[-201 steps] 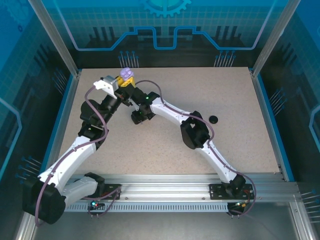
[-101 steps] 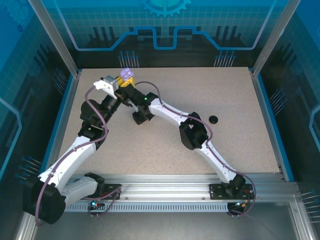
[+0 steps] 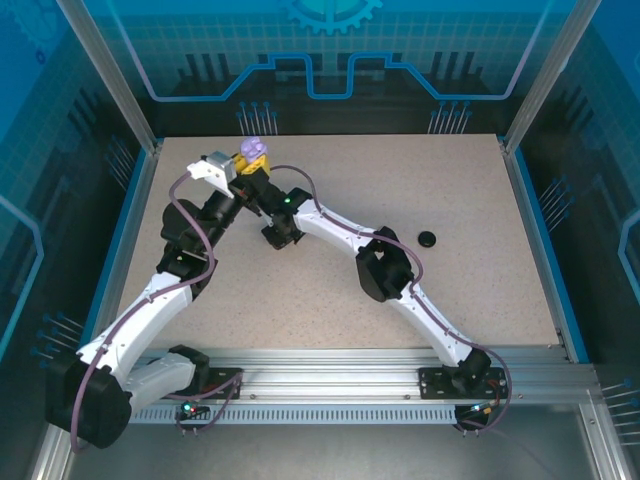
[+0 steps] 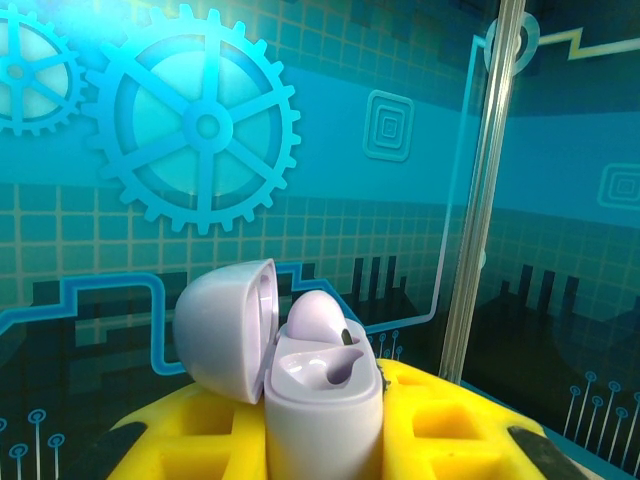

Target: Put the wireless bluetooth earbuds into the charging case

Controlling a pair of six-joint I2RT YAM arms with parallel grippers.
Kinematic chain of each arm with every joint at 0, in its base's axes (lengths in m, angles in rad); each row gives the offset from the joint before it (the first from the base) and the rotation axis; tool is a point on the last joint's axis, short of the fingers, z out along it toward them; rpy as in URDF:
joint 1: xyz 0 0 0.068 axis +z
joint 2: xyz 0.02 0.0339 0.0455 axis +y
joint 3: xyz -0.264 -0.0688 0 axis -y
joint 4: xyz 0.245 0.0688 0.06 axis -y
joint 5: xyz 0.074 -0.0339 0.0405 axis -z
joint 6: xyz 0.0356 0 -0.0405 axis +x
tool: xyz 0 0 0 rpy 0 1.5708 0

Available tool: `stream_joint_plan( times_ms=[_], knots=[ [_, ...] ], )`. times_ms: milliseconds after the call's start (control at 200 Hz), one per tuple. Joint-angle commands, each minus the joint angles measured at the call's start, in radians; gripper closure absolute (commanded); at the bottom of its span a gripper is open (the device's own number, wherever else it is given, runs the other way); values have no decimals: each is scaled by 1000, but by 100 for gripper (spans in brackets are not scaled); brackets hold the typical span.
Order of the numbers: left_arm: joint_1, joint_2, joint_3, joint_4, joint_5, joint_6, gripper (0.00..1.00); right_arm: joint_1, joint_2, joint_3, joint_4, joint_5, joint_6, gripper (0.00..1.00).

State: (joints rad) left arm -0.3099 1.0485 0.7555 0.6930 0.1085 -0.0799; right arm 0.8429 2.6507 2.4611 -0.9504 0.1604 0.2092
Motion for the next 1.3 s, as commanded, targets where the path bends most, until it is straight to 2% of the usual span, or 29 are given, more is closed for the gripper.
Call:
stream_joint_plan(
  times_ms=[0,75,275,700,845,1015,1291],
  knots=[
    [9,1,-8,37,-6,-12,100,34,61,1,-33,-12,2,79],
    [10,2,-8,38,-5,-15,100,35,59,-6,-33,-11,7,86],
    [10,4,-6,38,0,-21,100,33,11,-51,-11,15,23,93],
    [9,-10,-2,14,9,-22,100,-17,-319,-400,157,63,72,99],
    [10,-9,-13,22,24,-30,100,-52,-508,-586,233,75,85,99],
    [9,6,-40,52,49,-42,100,-89,-719,-728,277,100,90,99],
    [-4,73,-103,125,156,-39,100,-120,-1033,-762,291,159,39,99]
  ],
)
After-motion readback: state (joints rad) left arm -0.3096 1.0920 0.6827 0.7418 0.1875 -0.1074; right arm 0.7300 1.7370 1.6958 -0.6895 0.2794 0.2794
